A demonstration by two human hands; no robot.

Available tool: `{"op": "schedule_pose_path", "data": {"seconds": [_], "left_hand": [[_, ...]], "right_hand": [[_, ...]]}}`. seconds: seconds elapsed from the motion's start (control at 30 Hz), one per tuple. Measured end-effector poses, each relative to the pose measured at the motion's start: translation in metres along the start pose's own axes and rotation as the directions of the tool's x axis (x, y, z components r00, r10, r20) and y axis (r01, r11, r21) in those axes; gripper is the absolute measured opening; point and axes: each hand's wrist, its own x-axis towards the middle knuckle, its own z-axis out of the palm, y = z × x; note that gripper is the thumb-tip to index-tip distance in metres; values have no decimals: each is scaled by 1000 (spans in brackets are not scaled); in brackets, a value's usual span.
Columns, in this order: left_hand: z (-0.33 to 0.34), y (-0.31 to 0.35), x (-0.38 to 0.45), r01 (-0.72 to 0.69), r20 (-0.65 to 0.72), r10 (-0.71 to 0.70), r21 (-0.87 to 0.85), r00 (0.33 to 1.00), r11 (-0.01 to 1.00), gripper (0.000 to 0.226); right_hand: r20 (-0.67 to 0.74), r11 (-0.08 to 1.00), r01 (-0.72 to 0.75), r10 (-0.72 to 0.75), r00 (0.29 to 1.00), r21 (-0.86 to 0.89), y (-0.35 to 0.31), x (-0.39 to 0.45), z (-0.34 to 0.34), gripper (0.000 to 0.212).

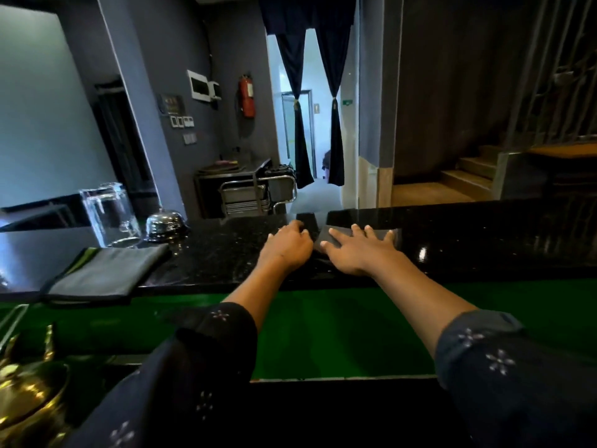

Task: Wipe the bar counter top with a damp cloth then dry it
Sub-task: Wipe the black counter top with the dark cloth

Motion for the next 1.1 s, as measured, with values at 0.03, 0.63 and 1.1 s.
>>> {"op": "schedule_pose_path", "data": {"seconds": [0.03,0.63,1.1], "left_hand": [[-5,-2,-5,-3,-55,-2,-97,998,995,47],[-83,-163,6,10,34,-22,324,999,946,55],[-85,-163,4,9,126,-58,361,990,932,54]], "right_hand": [[0,1000,5,-5,1000,-4,-6,-3,2,66],[23,1000,3,-3,1000,-7,-94,49,9,69],[2,1000,-29,29,1000,-9,-63,163,2,89]]}}
